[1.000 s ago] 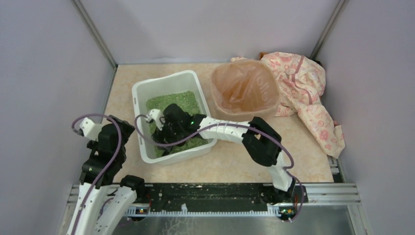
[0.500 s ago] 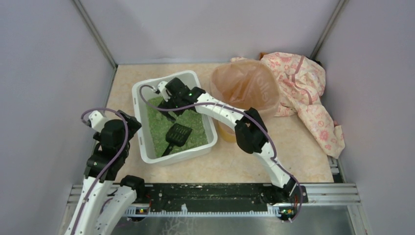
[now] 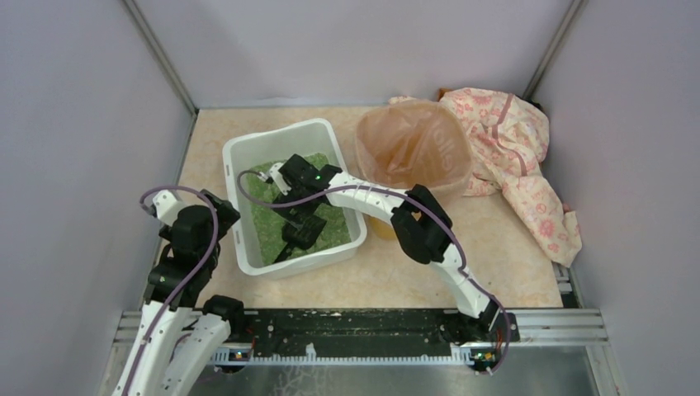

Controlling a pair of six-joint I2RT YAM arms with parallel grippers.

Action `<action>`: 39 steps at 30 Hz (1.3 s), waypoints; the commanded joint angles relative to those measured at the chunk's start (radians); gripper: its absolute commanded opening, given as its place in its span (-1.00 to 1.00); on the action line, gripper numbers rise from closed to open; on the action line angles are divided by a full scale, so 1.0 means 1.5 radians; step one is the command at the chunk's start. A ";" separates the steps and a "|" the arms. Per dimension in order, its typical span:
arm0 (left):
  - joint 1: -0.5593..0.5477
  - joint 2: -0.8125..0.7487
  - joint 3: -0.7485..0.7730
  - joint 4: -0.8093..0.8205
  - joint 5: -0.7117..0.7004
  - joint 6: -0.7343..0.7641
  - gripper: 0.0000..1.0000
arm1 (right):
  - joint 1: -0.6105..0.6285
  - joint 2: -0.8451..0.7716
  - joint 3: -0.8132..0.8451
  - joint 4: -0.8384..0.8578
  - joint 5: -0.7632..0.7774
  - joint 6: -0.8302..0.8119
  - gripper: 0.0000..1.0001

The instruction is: Clean the litter box

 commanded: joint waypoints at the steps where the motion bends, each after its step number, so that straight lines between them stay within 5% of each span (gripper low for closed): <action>1: -0.001 -0.008 -0.004 0.015 0.005 0.004 0.97 | 0.017 0.012 -0.049 -0.051 -0.049 0.002 0.75; 8: -0.001 -0.015 0.003 0.001 0.000 0.005 0.97 | 0.016 0.053 -0.025 -0.054 -0.176 0.003 0.14; 12: -0.001 -0.024 0.006 -0.010 -0.009 0.007 0.97 | 0.015 0.053 -0.020 -0.049 -0.168 0.007 -0.93; 23: -0.001 -0.022 0.012 -0.006 0.018 0.015 0.98 | 0.011 -0.069 -0.042 0.009 -0.067 0.029 -1.00; 24: -0.001 -0.021 0.014 -0.006 0.017 0.016 0.97 | 0.012 -0.076 -0.037 0.005 -0.054 0.030 -0.87; 27: -0.001 -0.021 0.016 -0.007 0.017 0.017 0.97 | 0.015 -0.087 -0.031 -0.017 -0.015 0.031 0.60; 28: -0.001 -0.021 0.015 -0.007 0.018 0.016 0.97 | 0.019 -0.089 -0.037 -0.020 0.000 0.031 0.84; 30: -0.001 -0.020 0.013 -0.006 0.020 0.013 0.97 | 0.028 -0.094 -0.062 -0.020 0.011 0.034 0.97; 39: -0.001 -0.009 0.044 -0.017 0.005 0.012 0.98 | 0.056 -0.100 -0.208 0.027 0.010 0.067 0.97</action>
